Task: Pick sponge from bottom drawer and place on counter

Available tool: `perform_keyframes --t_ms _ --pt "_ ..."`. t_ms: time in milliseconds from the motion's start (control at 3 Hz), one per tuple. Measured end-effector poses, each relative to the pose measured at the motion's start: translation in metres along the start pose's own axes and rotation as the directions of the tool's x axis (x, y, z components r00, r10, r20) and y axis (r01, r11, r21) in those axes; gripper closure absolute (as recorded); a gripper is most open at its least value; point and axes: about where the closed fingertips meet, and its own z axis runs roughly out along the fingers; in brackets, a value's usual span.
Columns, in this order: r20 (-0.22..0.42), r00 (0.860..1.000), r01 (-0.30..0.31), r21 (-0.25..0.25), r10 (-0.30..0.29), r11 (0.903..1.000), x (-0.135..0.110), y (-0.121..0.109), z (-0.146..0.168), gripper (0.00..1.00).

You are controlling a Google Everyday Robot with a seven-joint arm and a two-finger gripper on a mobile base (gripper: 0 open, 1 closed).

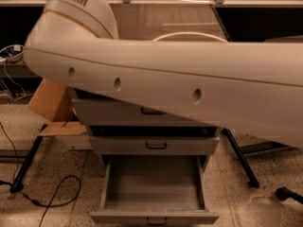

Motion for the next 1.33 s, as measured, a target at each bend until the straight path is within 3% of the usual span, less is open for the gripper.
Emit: perform_keyframes --t_ms 333,667,1000,1333 --pt "-0.052 0.998 -0.019 0.041 0.021 0.999 0.034 -0.021 -0.017 1.0" --pt "-0.078 0.997 -0.025 0.058 0.03 0.998 0.076 -0.05 -0.015 1.0" --pt "-0.051 0.997 -0.047 0.093 0.052 0.9946 0.125 -0.072 0.002 1.0" --pt "-0.035 0.999 -0.025 0.137 0.03 0.9903 0.167 -0.096 0.007 1.0"
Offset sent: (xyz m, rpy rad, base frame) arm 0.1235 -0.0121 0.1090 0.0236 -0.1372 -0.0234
